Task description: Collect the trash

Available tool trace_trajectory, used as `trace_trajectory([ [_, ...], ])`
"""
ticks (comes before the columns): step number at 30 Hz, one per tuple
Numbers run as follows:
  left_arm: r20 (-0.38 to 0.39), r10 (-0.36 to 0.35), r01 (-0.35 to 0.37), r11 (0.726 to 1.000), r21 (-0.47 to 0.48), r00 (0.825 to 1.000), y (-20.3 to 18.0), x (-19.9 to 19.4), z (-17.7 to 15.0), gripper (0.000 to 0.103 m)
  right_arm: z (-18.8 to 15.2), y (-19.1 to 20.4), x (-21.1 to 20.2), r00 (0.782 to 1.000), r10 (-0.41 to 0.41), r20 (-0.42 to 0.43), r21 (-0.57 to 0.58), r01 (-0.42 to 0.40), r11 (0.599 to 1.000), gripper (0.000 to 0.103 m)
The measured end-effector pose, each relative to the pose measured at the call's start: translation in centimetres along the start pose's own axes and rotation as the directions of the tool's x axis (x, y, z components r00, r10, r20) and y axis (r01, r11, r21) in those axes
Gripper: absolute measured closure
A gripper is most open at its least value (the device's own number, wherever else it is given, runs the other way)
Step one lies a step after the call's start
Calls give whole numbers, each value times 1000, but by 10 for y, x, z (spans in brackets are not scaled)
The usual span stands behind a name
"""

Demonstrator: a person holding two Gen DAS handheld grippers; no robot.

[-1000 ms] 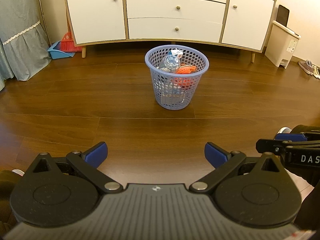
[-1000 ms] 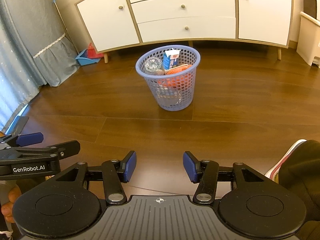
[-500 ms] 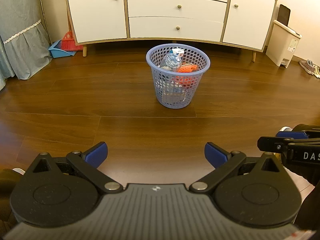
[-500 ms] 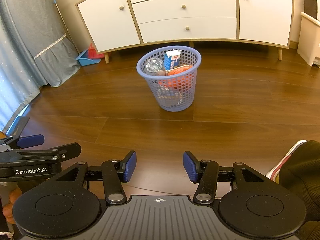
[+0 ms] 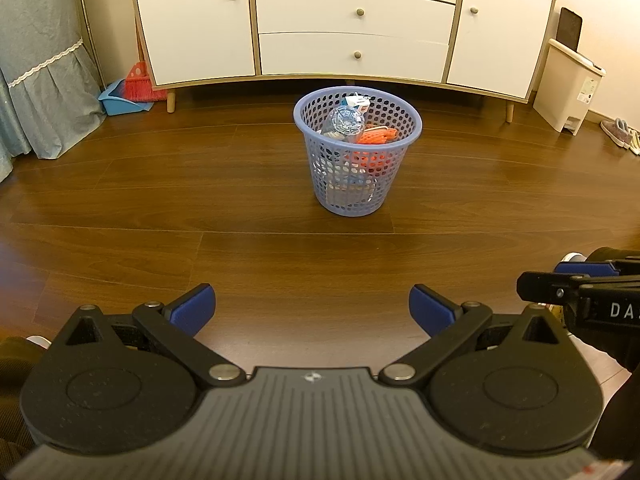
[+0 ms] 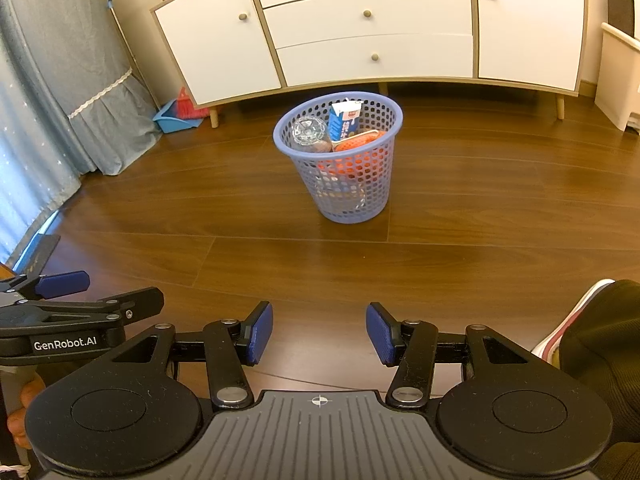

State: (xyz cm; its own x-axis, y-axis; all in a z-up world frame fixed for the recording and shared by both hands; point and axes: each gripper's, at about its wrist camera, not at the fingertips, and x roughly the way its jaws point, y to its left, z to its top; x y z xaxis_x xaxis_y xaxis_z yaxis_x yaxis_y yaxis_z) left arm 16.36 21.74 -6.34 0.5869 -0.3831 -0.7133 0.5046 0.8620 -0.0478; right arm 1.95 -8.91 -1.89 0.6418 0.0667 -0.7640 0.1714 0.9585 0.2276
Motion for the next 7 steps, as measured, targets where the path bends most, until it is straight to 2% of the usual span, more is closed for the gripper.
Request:
trace_trajectory([
  [7, 5, 4, -4, 1000, 3, 1000, -1, 0, -1, 1, 0, 0, 0, 1000, -1, -2, 0, 1, 1000, 54],
])
